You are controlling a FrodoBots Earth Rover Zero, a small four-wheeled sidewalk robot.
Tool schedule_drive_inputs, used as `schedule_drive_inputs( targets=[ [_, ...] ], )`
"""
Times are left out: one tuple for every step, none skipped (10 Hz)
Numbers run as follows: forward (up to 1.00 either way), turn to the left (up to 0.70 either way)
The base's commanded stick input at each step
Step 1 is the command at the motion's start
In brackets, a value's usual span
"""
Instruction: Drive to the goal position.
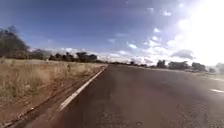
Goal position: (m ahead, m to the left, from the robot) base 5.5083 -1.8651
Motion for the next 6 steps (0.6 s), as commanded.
schedule_drive_inputs(
  targets=[
    [0.50,0.00],
    [0.50,0.00],
    [0.50,0.00],
    [0.50,0.00],
    [0.50,0.00],
    [0.50,0.00]
  ],
)
